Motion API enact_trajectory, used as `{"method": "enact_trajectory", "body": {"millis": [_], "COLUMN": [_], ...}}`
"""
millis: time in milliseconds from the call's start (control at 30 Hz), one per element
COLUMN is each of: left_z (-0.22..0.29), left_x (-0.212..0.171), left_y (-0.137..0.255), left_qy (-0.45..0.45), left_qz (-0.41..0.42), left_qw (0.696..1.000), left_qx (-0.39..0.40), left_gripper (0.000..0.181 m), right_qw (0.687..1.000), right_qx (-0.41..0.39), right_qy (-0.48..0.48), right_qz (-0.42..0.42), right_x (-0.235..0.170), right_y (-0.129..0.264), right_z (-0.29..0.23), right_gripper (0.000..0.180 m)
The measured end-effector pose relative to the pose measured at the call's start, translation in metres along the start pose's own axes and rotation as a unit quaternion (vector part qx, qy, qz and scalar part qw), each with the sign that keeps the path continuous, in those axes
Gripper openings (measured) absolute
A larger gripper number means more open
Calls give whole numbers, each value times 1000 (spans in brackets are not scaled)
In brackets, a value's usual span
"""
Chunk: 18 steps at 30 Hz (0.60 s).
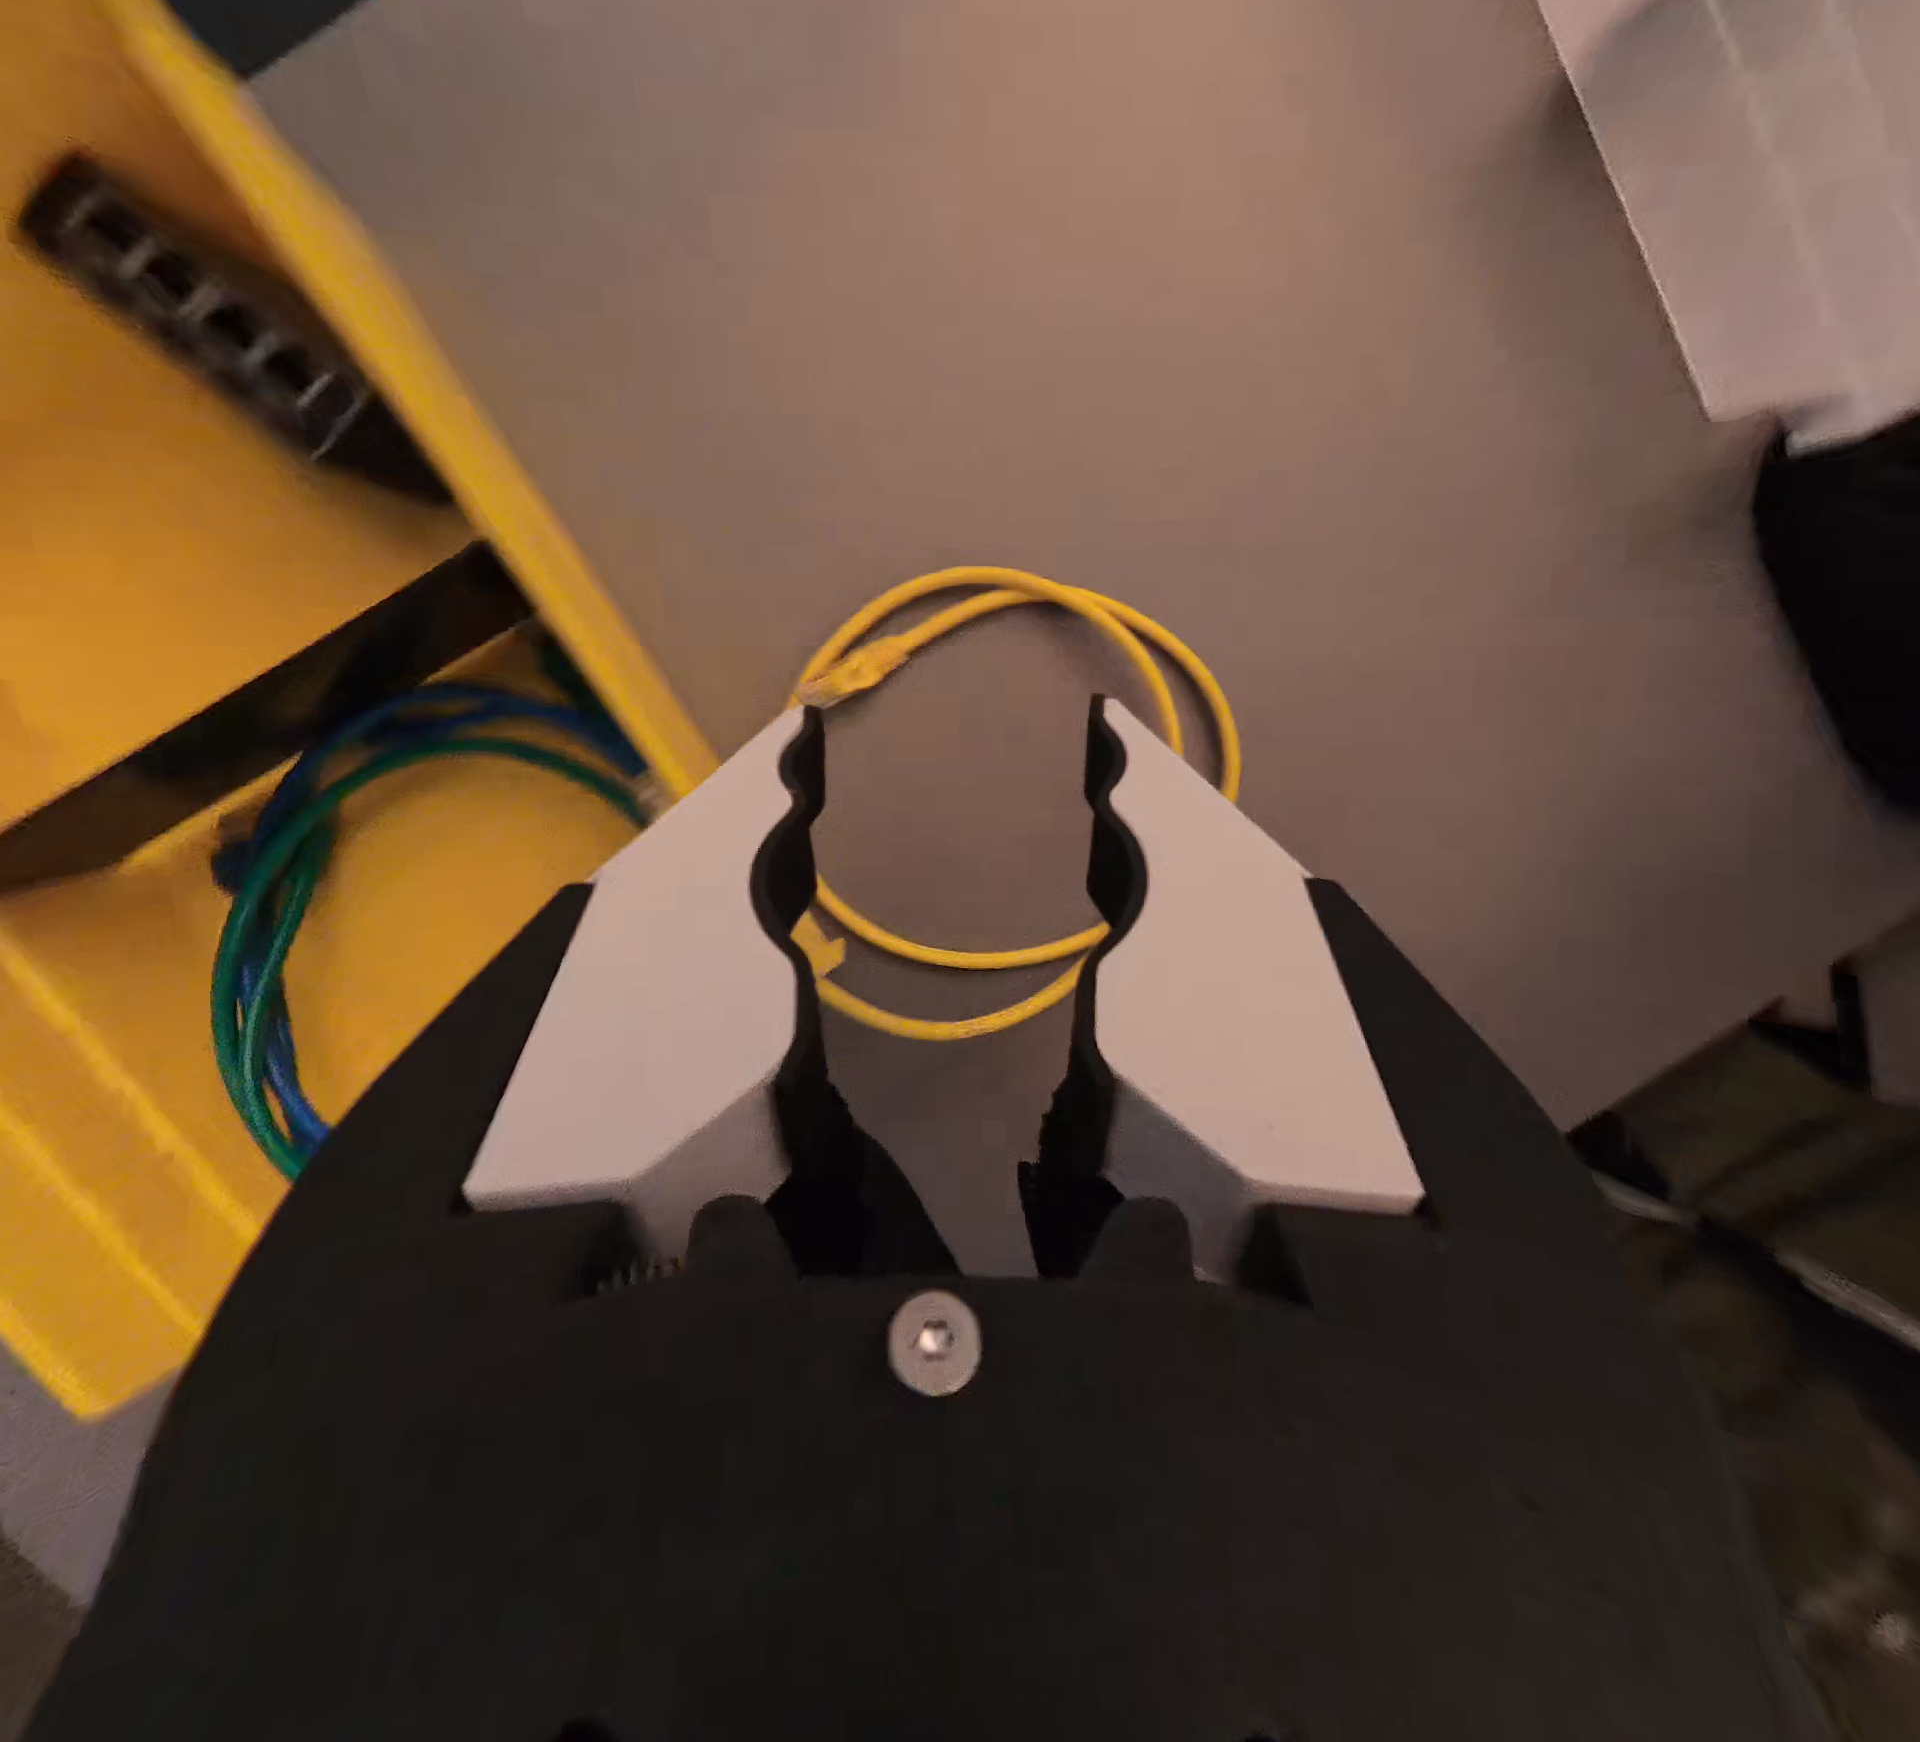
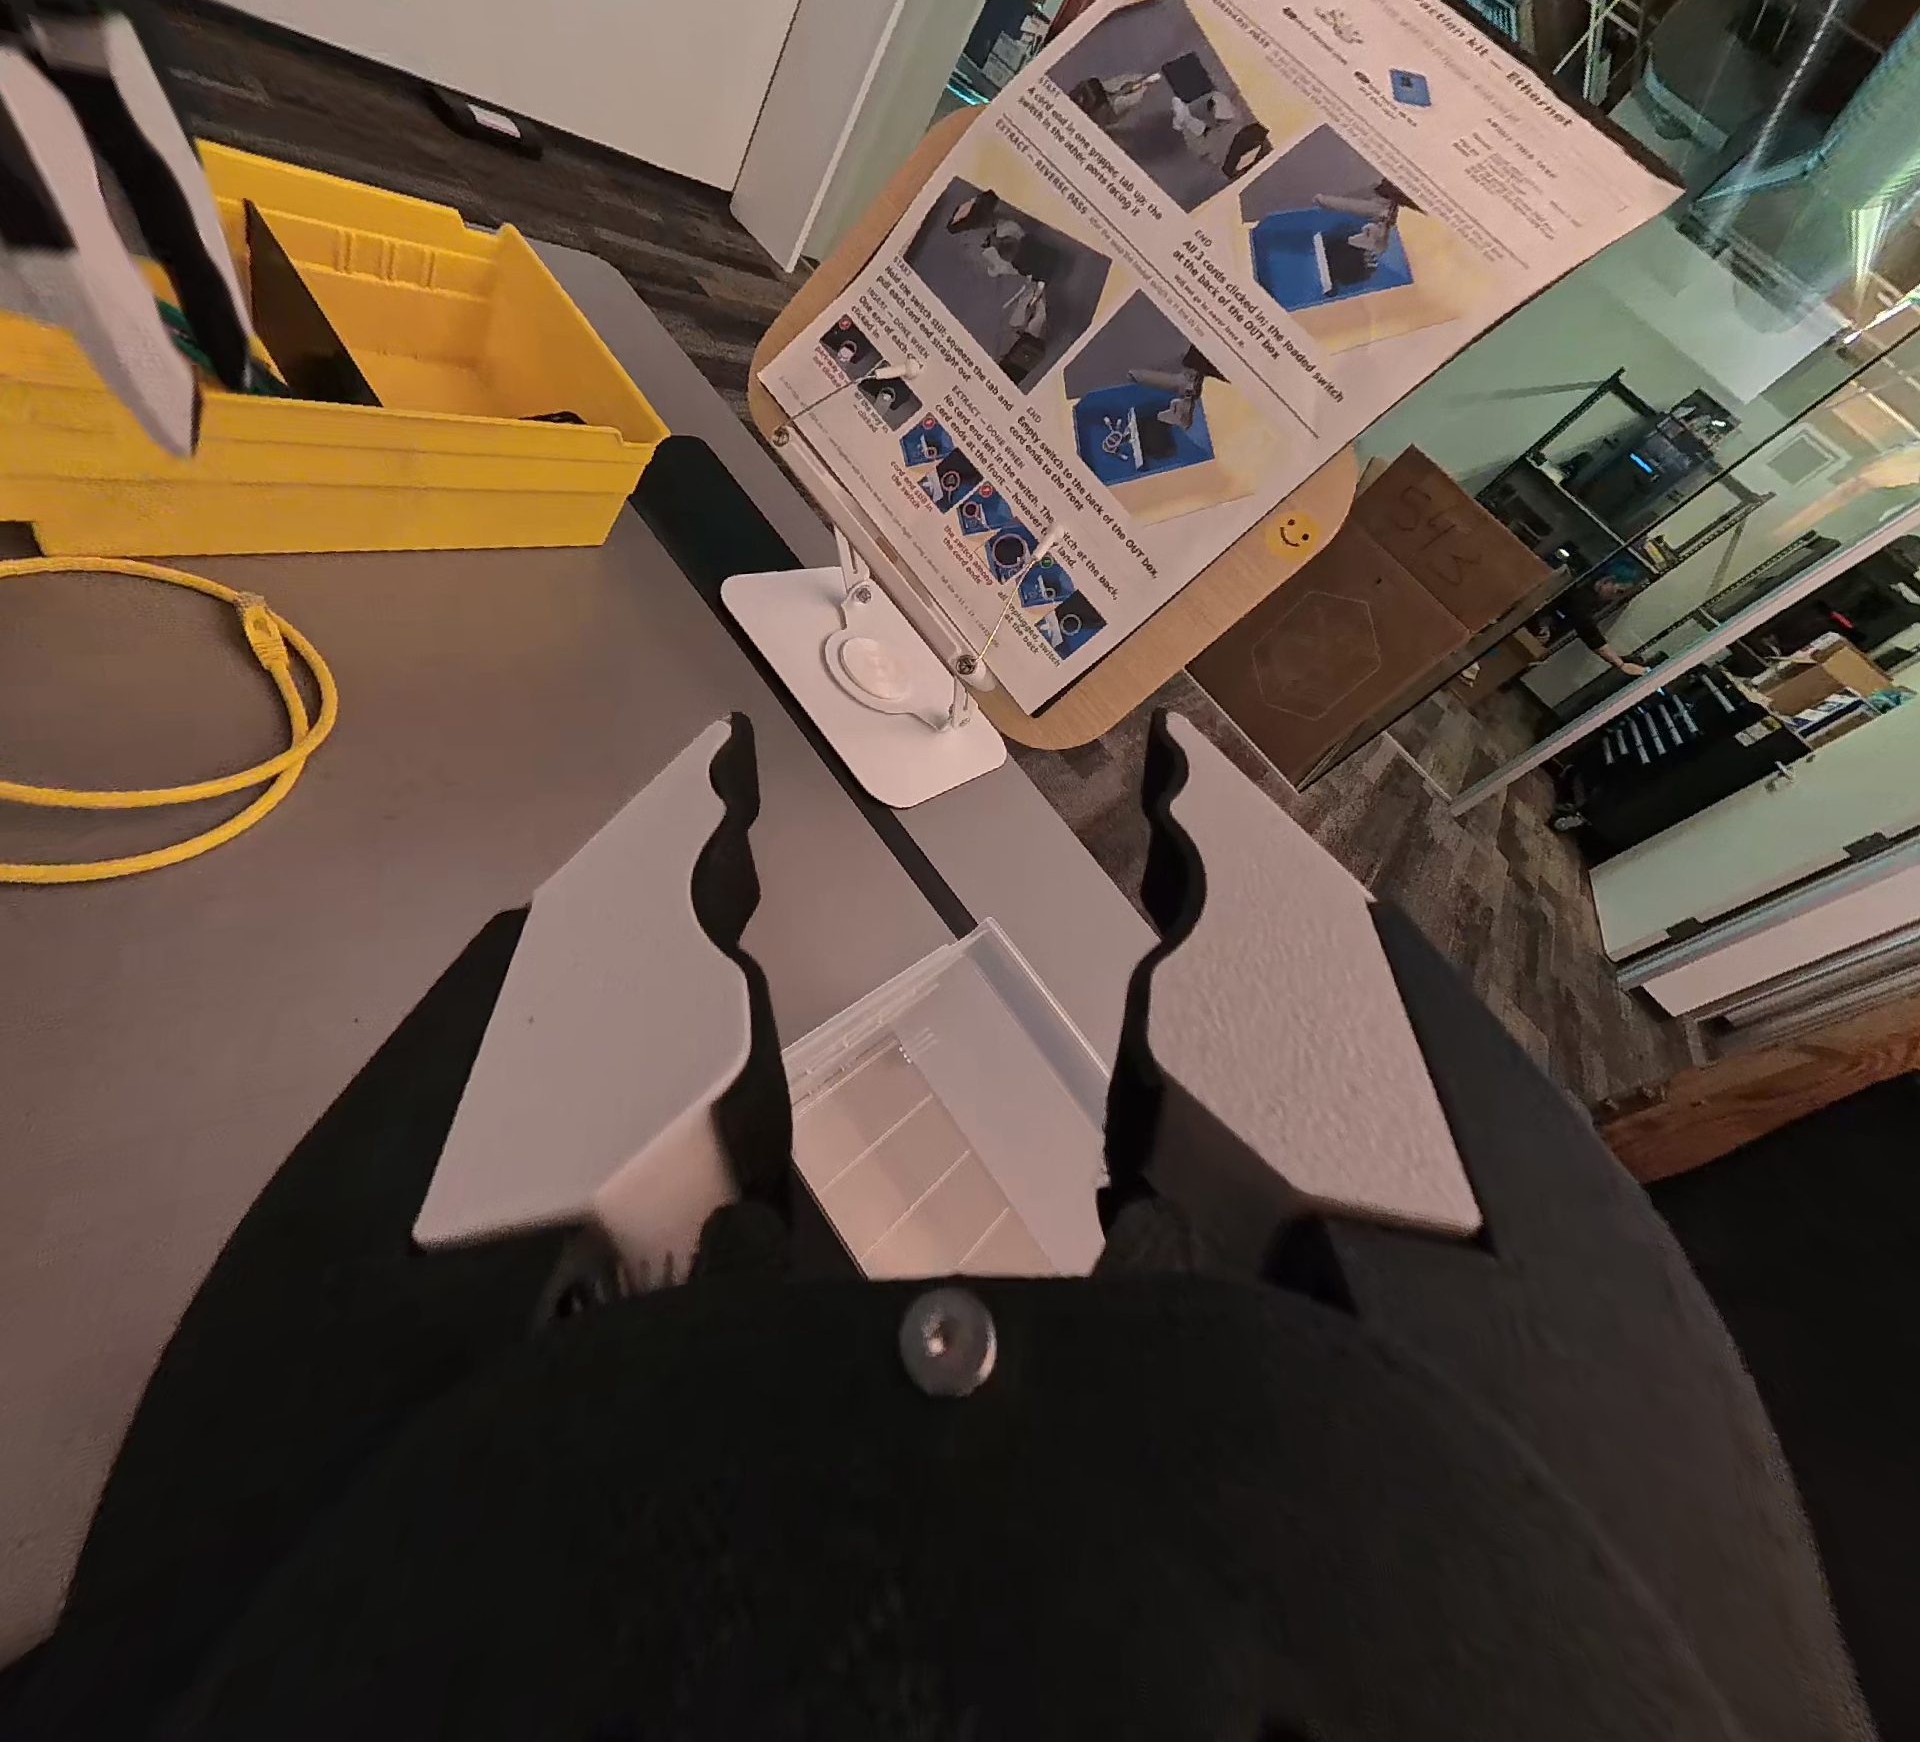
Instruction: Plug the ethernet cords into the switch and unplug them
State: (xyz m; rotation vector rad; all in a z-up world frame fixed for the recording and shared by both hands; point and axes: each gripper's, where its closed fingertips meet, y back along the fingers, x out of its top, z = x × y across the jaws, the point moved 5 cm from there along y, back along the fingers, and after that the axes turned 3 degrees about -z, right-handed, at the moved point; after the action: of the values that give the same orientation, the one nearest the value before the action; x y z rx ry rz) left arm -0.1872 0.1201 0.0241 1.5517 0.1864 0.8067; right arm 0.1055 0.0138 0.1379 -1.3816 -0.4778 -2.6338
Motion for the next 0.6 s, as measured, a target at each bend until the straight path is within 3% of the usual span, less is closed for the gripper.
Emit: {"method": "enact_trajectory", "body": {"millis": [100,267,367,467,600], "left_z": [-35,-75,-98,-109,-104], "left_x": [-14,-64,-74,-78,-81], "left_y": [10,-6,-19,-33,-45], "left_qy": [91,204,257,279,245], "left_qz": [33,-27,-18,-18,-37], "left_qw": [995,977,961,949,951], "left_qx": [-3,-55,-98,-144,-184], "left_gripper": [47,45,39,36,39], "right_qw": [1000,1000,1000,1000,999], "right_qx": [-3,-1,-1,2,5], "right_qy": [8,11,12,14,23], "right_qz": [-7,-15,-19,-22,-30], "right_x": [-2,-4,-6,-6,-7], "right_y": [-1,-4,-5,-7,-8], "right_z": [-1,-1,-1,-3,-5], "right_gripper": [75,75,75,75,75]}}
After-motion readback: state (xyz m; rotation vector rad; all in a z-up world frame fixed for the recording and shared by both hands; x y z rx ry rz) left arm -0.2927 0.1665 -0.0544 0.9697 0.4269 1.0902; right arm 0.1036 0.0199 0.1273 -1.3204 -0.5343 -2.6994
